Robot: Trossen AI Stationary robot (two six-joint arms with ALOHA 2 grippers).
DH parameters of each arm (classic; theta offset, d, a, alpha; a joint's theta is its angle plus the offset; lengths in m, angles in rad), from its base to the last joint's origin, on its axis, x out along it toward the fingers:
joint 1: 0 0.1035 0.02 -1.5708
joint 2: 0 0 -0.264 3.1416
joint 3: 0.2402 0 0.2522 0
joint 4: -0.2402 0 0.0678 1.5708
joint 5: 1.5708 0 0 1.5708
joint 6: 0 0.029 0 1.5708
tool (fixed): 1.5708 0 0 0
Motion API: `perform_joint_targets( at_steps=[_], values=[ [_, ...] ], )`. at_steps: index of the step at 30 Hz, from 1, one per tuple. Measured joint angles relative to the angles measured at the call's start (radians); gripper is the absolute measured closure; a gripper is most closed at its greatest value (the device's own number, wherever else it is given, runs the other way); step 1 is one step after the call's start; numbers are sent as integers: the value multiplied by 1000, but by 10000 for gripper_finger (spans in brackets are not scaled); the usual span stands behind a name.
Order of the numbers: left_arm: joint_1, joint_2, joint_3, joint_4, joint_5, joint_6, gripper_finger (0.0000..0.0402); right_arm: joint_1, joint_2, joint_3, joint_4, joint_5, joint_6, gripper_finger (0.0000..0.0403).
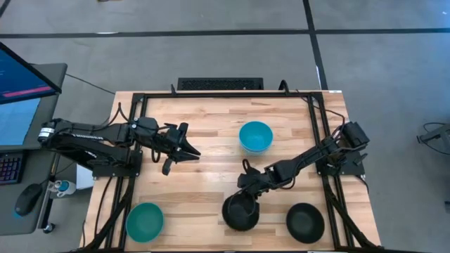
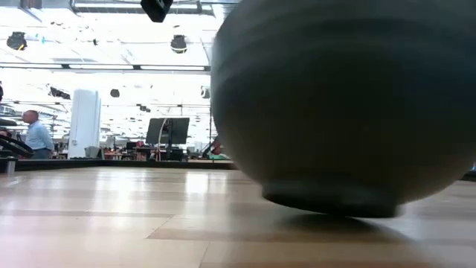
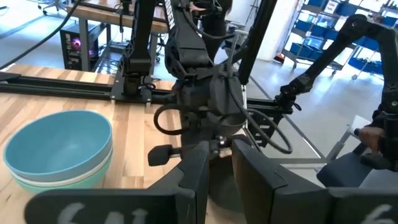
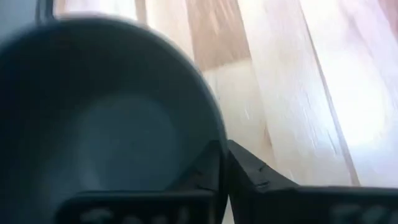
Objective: Nest bowls inside each other
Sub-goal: Stack the left black bowl on top of the blue bowl
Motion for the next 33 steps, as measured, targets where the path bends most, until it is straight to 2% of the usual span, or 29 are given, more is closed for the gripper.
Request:
perform_joint_targets(
  at_steps=[2,4,7,11,19,24,28,33],
  values=[
    [0,0,0,0,-8,0,341,2,13,5,31,6,-2,389],
    [0,0,0,0,-9,0,341,5,18,4,28,17,4,387],
    [0,0,0,-4,-13,-6,341,9,9,5,25,85,-3,390],
    [0,0,0,-21,-31,-44,341,8,-72,1,-41,193,-31,391],
    [0,0,0,-13,-43,-65,341,5,-314,2,-434,385,-24,391],
    [0,0,0,-11,-42,-70,341,-19,-430,2,-605,443,25,392],
    [0,0,0,-18,-41,-78,341,-46,-507,2,-601,460,40,392],
    [0,0,0,-11,-10,11,341,-79,-575,2,-595,476,43,392]
  ],
)
